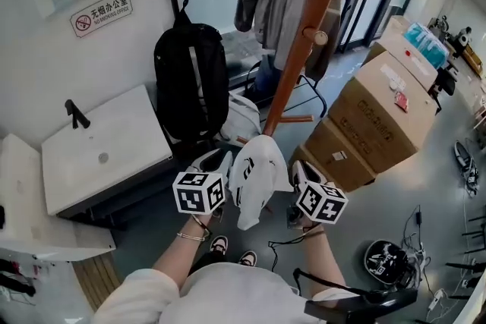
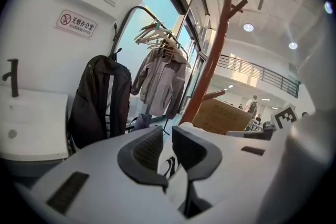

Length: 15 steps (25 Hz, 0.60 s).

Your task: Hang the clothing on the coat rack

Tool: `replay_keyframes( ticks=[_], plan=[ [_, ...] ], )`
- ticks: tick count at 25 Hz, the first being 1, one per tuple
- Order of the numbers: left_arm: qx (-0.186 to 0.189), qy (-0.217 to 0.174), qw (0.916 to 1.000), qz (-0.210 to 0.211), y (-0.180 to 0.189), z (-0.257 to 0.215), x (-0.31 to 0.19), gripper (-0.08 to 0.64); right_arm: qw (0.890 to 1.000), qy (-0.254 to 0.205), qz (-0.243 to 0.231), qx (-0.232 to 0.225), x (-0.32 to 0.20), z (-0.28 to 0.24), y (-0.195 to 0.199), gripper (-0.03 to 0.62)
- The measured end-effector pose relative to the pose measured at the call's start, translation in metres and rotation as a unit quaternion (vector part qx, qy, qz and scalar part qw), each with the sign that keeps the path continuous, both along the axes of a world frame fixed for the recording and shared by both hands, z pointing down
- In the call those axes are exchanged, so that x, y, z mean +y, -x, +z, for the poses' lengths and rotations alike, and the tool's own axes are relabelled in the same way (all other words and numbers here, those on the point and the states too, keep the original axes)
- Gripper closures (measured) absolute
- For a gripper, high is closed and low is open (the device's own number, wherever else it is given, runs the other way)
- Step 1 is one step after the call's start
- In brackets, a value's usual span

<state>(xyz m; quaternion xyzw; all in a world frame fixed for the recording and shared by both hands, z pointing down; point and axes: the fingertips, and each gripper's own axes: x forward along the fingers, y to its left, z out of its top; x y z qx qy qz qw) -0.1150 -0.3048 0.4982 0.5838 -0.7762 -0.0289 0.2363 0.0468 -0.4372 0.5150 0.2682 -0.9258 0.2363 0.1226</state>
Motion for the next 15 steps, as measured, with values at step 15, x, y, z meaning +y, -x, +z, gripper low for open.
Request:
replay_keyframes(
  ticks=[15],
  plan=[
    [-0.035, 0.001, 0.9984, -0.045, -0.022, -0.033, 0.001, 0.552, 0.999, -0.044, -0.016, 0.008, 0.016, -0.033, -0.003, 0.568]
  ],
)
